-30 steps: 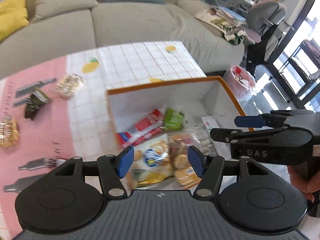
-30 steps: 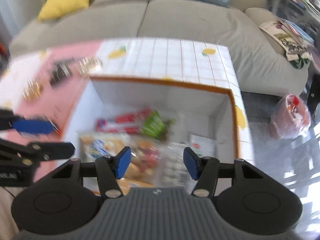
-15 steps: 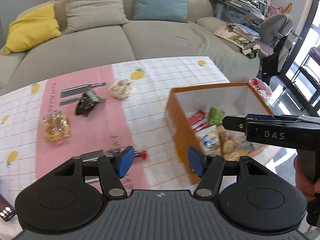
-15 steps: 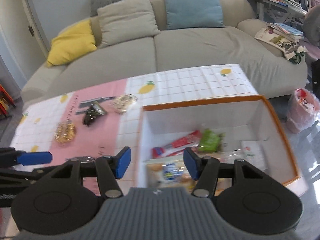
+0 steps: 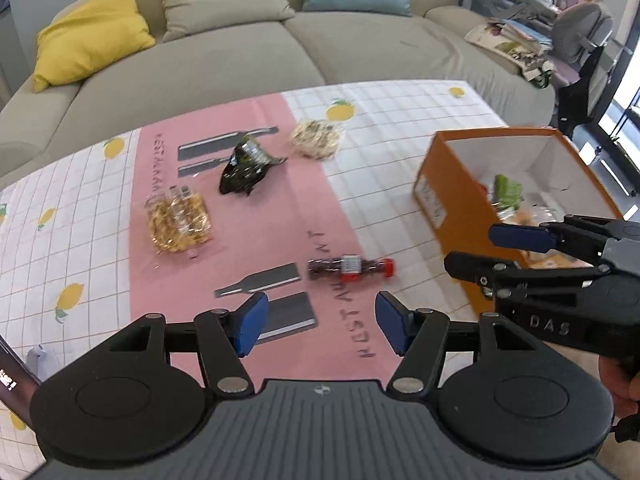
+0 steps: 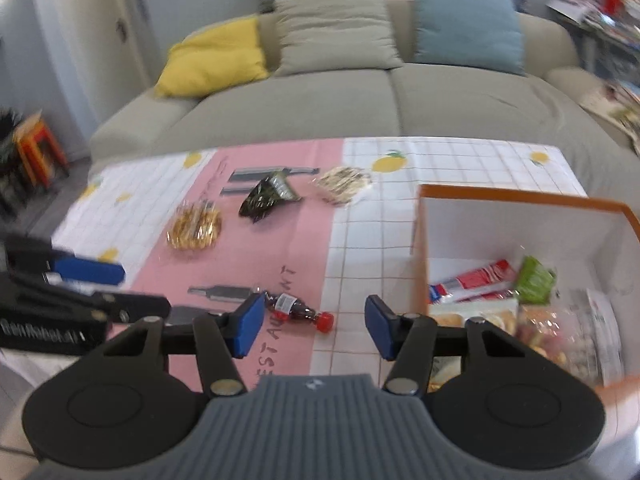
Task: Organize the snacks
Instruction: 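Move both tools back over the snacks on the placemat, then grasp the brown candy bottle with the right tool while the left tool grasps the yellow noodle pack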
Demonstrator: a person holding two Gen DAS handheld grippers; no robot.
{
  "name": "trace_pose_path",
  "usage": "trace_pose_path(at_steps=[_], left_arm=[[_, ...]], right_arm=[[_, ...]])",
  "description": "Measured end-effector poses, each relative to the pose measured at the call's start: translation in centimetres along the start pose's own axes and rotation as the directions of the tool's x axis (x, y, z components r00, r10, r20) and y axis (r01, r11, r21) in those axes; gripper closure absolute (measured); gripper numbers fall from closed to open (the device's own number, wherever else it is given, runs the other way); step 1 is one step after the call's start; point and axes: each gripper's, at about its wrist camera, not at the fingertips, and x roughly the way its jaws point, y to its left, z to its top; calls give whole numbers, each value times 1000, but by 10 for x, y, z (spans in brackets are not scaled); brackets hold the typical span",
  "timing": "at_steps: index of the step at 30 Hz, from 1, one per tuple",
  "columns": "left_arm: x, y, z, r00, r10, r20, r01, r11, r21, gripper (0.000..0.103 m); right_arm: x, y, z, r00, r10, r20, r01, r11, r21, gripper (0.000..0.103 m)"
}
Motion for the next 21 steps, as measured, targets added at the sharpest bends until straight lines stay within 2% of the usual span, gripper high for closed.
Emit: trace_pose_path(at_steps=[9, 13, 18, 21], left_arm=[[39, 43, 12, 998, 25, -61, -29, 998, -62, 31], [62, 62, 16, 995, 48, -91, -59, 992, -114, 31], [85, 81, 20, 994, 55, -99, -72, 982, -174, 30], [95, 88, 23, 993, 71, -98, -87, 981, -175, 30]], right_arm=[[81, 16, 2, 994, 38, -103, -58, 980, -193, 53], [118, 23, -1, 990, 16, -140, -55, 958, -281, 53], [151, 26, -4, 981, 32, -193, -89, 952, -293, 54], [165, 27, -5, 977, 40, -211, -100, 954, -283, 60]])
